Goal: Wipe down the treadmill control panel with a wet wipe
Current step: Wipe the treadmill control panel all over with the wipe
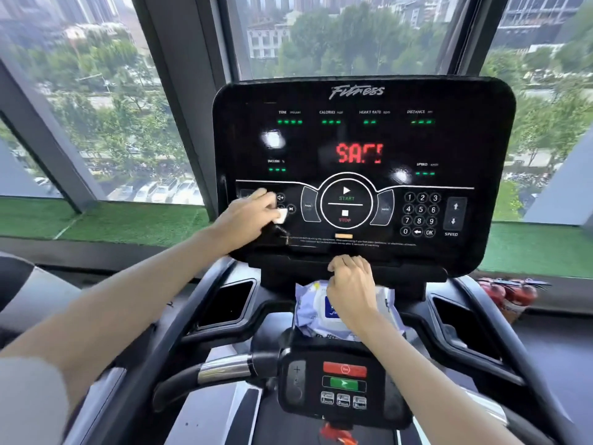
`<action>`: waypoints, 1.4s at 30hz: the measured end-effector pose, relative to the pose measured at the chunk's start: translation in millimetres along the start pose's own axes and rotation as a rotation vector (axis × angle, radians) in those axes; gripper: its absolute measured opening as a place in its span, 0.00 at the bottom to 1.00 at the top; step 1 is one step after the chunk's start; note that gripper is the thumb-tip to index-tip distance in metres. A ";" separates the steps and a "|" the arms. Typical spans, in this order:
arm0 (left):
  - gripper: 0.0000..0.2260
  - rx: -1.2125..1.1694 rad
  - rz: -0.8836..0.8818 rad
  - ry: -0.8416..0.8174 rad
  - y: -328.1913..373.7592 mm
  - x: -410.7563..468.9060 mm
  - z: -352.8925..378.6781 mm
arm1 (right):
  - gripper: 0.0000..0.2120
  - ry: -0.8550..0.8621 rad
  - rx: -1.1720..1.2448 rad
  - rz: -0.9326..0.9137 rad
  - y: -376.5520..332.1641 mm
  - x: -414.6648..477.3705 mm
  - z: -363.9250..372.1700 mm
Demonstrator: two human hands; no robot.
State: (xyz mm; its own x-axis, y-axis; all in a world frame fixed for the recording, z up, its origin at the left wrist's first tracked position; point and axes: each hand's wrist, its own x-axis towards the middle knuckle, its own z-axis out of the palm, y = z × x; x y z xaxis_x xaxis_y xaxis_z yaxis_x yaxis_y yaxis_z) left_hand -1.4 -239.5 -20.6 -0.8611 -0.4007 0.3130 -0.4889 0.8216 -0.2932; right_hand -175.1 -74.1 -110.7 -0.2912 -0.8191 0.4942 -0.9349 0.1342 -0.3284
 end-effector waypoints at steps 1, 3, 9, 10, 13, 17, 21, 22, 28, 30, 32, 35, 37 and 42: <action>0.19 -0.022 0.021 0.029 14.8 10.3 1.4 | 0.13 -0.004 0.024 -0.017 -4.5 0.1 4.5; 0.17 -0.054 0.123 0.012 45.0 21.4 11.2 | 0.14 -0.014 0.038 -0.055 -12.6 -0.4 14.2; 0.11 0.074 0.191 -0.066 17.6 -26.8 23.1 | 0.14 -0.037 0.059 -0.098 -22.9 -3.2 27.8; 0.10 0.073 0.166 -0.107 4.6 -40.4 22.0 | 0.14 -0.039 0.079 -0.091 -23.3 -3.6 28.4; 0.11 -0.054 0.024 -0.126 -16.7 -59.2 12.2 | 0.12 -0.032 0.109 -0.078 -21.5 -3.0 27.5; 0.20 -0.219 -0.050 -0.037 29.7 -21.8 5.3 | 0.10 -0.042 0.040 -0.018 -16.1 -7.3 24.8; 0.20 -0.272 0.085 -0.073 82.1 10.3 19.9 | 0.08 -0.123 -0.092 -0.070 -14.4 -10.2 24.0; 0.19 -0.273 0.073 -0.075 87.4 13.7 22.5 | 0.08 -0.109 -0.110 -0.088 -12.8 -8.9 23.4; 0.16 -0.216 0.118 -0.025 79.9 4.2 30.8 | 0.12 -0.051 -0.148 -0.140 -12.1 -10.2 19.9; 0.16 -0.169 0.105 -0.018 74.4 -4.8 28.6 | 0.12 -0.039 -0.146 -0.113 -15.9 -8.7 21.4; 0.19 -0.176 0.075 -0.039 68.1 -13.3 27.1 | 0.13 -0.011 -0.140 -0.088 -19.6 -5.2 24.2; 0.22 -0.187 0.005 -0.087 53.7 -23.5 23.8 | 0.12 -0.001 -0.139 -0.061 -26.0 -3.9 26.3; 0.23 -0.191 -0.040 -0.108 44.0 -32.6 26.2 | 0.11 -0.008 -0.125 -0.069 -30.6 -5.5 27.6; 0.10 -0.241 -0.182 -0.160 27.3 -51.1 21.6 | 0.09 -0.059 -0.019 -0.133 -47.5 -5.3 31.5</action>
State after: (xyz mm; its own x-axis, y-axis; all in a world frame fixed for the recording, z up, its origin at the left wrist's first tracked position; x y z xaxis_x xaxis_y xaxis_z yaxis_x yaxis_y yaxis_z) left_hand 26.3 -205.4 -64.1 -0.7834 -0.5922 0.1888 -0.6057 0.7954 -0.0182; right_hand -122.8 -93.7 -123.0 -0.1524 -0.8616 0.4842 -0.9683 0.0321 -0.2477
